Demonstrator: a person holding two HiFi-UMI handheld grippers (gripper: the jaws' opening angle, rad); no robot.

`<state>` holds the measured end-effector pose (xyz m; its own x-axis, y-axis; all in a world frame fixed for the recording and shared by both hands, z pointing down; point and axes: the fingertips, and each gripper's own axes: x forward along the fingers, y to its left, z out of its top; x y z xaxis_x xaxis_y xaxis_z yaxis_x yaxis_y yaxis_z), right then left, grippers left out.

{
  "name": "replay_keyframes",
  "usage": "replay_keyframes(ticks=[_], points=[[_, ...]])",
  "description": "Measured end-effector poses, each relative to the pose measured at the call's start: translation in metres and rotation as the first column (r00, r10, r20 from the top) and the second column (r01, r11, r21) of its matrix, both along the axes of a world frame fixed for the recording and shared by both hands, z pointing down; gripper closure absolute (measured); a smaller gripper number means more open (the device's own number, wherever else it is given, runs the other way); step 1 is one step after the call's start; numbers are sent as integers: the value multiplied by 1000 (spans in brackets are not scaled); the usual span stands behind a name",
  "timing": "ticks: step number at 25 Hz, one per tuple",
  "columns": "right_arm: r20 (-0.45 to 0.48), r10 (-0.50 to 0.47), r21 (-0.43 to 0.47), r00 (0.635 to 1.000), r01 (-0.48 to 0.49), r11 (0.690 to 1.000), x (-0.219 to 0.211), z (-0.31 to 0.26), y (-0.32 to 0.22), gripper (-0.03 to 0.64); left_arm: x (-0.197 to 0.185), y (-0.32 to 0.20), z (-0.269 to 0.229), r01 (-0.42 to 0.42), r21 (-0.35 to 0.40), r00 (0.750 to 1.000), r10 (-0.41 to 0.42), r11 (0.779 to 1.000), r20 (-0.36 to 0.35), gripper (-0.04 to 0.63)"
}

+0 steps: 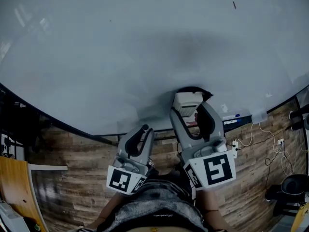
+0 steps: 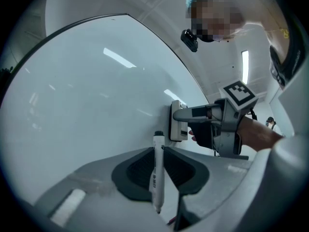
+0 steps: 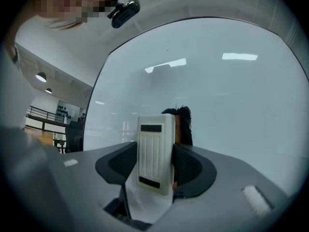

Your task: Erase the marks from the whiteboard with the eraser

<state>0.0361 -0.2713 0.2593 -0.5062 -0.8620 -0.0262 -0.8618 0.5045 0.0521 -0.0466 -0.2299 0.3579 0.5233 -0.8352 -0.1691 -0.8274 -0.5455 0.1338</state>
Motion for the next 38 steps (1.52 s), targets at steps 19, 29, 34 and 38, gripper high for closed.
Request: replay_keyframes(ticks=[19, 29, 34, 38], points=[[15, -142, 65, 990, 141, 988, -44, -13, 8, 377, -22, 4, -2, 43, -9, 999, -43, 999, 9, 520], [53, -69, 52, 996, 67, 996, 7, -13, 0, 376, 6, -7, -1, -18, -3, 1000, 18, 1000, 1, 520], [65, 25, 31, 998, -27, 999, 36, -9, -5, 376, 13, -10, -2, -57, 5, 998, 57, 998, -7, 520], [93, 46, 15, 995, -48, 999, 42, -5, -7, 376, 11, -11, 1, -63, 8, 998, 63, 998, -10, 520]])
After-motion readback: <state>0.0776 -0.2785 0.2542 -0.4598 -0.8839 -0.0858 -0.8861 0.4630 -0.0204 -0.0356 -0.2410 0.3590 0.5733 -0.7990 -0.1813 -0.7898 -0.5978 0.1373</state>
